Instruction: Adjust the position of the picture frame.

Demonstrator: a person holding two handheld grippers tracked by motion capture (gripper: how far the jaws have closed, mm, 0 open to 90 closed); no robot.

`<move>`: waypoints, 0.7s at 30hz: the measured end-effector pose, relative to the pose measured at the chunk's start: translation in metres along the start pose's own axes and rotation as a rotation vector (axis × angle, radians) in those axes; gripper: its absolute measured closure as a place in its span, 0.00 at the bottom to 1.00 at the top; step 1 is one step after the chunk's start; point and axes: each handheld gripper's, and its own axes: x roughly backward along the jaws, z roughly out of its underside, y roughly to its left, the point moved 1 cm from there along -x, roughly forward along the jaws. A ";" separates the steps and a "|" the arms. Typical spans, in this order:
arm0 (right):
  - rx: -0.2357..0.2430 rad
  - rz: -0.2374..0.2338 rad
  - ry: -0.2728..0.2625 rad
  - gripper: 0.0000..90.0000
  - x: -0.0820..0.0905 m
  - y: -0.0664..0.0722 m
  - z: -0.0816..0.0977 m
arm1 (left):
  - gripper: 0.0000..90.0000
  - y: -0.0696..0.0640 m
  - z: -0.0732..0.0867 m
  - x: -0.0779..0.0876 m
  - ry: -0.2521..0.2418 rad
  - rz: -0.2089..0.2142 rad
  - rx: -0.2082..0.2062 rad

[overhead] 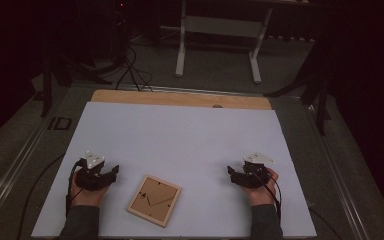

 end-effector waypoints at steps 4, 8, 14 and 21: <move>-0.018 -0.022 -0.023 0.30 0.002 0.000 -0.001 | 0.48 -0.003 -0.001 0.006 -0.012 0.018 -0.007; -0.035 -0.037 -0.040 0.31 0.003 -0.001 -0.003 | 0.48 -0.007 -0.001 0.010 -0.024 0.036 -0.006; -0.023 -0.056 -0.058 0.32 0.004 0.004 -0.005 | 0.49 -0.019 -0.001 0.018 -0.042 0.078 -0.028; -0.012 -0.060 -0.078 0.34 0.007 0.007 -0.008 | 0.56 -0.036 -0.007 0.024 -0.058 0.144 -0.081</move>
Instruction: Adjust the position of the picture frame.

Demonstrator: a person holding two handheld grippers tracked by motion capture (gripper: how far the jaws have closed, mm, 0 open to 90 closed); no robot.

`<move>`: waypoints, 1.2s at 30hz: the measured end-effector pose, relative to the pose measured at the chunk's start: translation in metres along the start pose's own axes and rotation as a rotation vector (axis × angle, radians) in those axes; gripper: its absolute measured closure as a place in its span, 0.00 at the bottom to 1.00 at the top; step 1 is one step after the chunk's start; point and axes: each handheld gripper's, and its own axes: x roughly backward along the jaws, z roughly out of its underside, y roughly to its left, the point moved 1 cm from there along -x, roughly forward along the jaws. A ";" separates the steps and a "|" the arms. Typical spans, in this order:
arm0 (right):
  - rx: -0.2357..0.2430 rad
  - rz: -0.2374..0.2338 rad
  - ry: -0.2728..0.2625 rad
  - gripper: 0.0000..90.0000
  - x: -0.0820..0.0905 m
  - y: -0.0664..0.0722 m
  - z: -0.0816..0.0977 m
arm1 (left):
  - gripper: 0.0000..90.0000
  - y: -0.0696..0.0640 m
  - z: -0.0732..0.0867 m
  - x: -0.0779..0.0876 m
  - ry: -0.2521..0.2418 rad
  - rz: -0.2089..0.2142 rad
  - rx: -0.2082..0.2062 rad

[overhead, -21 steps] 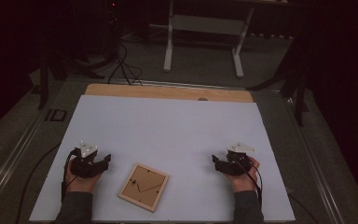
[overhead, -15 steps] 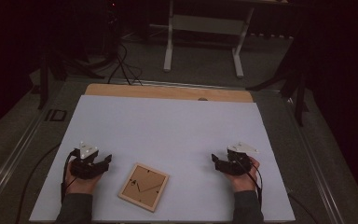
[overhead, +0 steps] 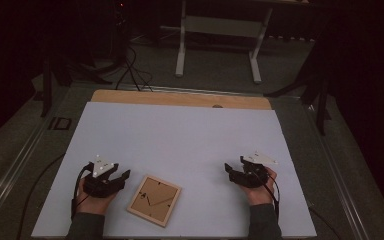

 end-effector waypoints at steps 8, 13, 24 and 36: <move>-0.004 -0.002 -0.014 0.35 0.003 -0.001 -0.001 | 0.76 -0.012 -0.006 0.007 -0.034 0.076 -0.034; 0.003 -0.002 -0.009 0.35 0.002 0.000 -0.001 | 0.90 -0.020 -0.007 0.003 -0.019 0.124 -0.054; 0.011 -0.002 -0.012 0.35 0.001 0.000 -0.001 | 0.99 -0.041 -0.010 -0.005 0.011 0.190 -0.118; 0.015 -0.001 -0.010 0.35 0.000 0.000 -0.001 | 1.00 -0.052 -0.012 -0.019 0.062 0.209 -0.150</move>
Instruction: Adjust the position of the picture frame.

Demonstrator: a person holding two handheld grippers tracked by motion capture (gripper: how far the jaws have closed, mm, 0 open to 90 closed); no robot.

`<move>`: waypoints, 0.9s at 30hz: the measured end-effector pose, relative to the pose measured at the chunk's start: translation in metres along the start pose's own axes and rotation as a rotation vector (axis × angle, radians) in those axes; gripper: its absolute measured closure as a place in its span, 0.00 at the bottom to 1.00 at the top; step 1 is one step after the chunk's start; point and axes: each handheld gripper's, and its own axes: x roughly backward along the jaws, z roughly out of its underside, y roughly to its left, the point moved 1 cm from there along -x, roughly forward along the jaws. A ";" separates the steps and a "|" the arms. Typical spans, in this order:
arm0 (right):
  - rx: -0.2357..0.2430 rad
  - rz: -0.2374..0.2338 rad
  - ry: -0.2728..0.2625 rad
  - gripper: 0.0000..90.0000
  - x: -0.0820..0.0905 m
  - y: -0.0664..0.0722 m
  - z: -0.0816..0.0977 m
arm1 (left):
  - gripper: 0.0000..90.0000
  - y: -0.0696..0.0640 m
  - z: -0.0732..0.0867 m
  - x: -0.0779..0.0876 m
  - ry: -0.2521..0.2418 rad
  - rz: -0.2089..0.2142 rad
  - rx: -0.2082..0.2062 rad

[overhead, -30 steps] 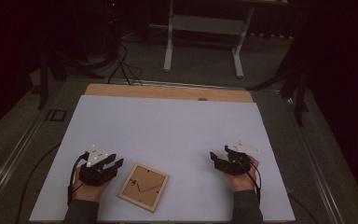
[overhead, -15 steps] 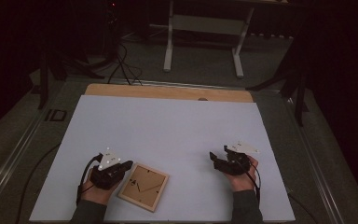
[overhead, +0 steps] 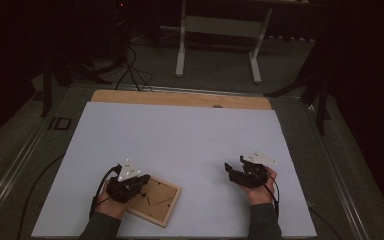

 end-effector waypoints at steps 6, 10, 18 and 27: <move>-0.004 0.002 -0.002 0.35 0.001 -0.001 0.000 | 0.99 -0.003 0.000 -0.008 0.033 0.009 -0.019; -0.006 0.004 -0.005 0.35 0.001 -0.001 0.000 | 1.00 -0.005 -0.001 -0.012 0.042 0.006 -0.030; -0.004 0.004 -0.004 0.35 0.001 -0.001 0.000 | 1.00 -0.004 -0.005 -0.016 0.048 0.007 -0.034; -0.003 0.008 -0.003 0.35 0.001 0.000 0.000 | 1.00 -0.005 -0.011 -0.022 0.053 0.007 -0.039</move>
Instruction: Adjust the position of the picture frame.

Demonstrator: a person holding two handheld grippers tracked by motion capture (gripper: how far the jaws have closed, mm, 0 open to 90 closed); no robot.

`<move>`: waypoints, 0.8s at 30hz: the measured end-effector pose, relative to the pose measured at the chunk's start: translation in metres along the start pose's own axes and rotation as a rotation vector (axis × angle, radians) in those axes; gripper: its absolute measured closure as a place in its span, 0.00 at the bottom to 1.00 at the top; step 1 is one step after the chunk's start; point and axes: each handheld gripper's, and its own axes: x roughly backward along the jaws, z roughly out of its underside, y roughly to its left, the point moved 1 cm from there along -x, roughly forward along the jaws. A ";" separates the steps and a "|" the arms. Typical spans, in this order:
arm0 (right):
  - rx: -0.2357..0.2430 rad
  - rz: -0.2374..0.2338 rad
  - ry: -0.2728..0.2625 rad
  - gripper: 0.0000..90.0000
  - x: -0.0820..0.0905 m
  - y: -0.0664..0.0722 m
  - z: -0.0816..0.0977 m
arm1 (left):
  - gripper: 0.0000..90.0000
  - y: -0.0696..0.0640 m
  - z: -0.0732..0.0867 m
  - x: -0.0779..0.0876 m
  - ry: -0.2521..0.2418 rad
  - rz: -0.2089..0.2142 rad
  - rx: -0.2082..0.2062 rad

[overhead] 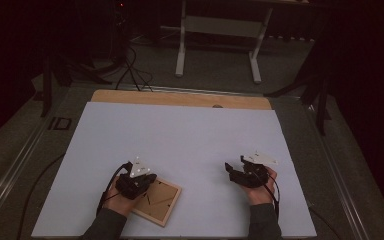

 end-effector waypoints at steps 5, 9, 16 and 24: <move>0.001 0.000 0.001 0.35 0.000 0.000 0.000 | 1.00 0.000 -0.005 -0.004 0.011 0.004 -0.010; 0.001 0.001 0.002 0.35 -0.001 0.000 0.000 | 1.00 -0.001 -0.011 -0.009 0.019 0.004 -0.025; -0.003 0.003 0.002 0.36 0.000 0.000 0.000 | 1.00 -0.004 -0.022 -0.020 0.024 0.017 -0.039; -0.005 0.007 0.002 0.35 0.000 -0.001 0.001 | 1.00 -0.009 -0.038 -0.035 0.038 0.028 -0.053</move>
